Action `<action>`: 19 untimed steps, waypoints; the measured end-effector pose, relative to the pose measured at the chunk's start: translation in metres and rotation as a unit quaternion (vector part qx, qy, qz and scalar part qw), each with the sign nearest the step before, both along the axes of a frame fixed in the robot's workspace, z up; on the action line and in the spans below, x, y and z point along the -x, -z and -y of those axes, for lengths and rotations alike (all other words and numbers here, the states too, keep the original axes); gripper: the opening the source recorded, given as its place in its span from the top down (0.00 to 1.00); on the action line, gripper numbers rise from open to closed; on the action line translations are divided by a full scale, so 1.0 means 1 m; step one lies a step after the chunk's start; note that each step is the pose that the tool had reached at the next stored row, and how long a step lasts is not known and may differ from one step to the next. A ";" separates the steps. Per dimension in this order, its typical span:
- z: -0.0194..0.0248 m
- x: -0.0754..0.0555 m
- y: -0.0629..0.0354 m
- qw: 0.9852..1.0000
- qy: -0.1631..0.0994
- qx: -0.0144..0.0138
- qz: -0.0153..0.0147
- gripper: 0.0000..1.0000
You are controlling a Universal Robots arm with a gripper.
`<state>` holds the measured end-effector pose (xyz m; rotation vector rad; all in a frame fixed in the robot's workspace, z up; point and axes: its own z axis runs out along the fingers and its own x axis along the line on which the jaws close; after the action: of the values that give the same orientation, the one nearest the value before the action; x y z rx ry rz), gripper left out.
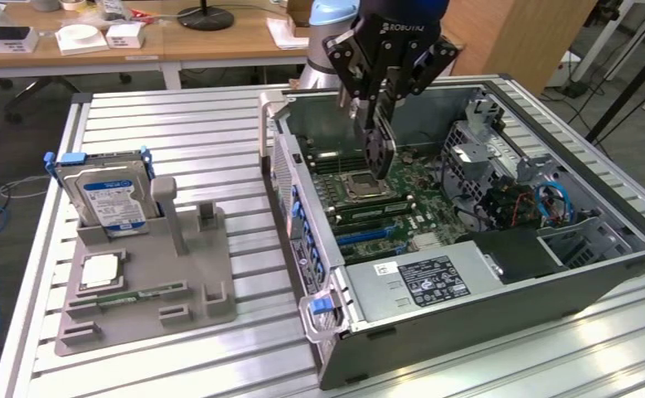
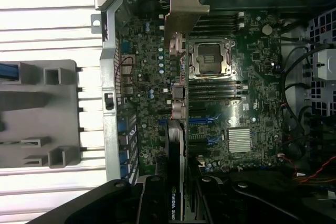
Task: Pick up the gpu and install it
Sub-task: 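Pick up the gpu and move the gpu toward the slot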
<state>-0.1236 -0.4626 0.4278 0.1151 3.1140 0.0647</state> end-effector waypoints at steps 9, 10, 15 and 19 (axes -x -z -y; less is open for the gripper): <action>0.0000 -0.006 0.0000 1.000 0.000 0.000 0.000 0.74; 0.0000 -0.006 0.0000 1.000 0.000 0.000 0.000 0.74; 0.0000 -0.008 0.0000 1.000 0.000 0.000 0.000 0.74; 0.0000 -0.009 0.0000 1.000 0.000 0.000 0.000 0.74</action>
<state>-0.1146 -0.4626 0.4278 0.1151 3.1140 0.0646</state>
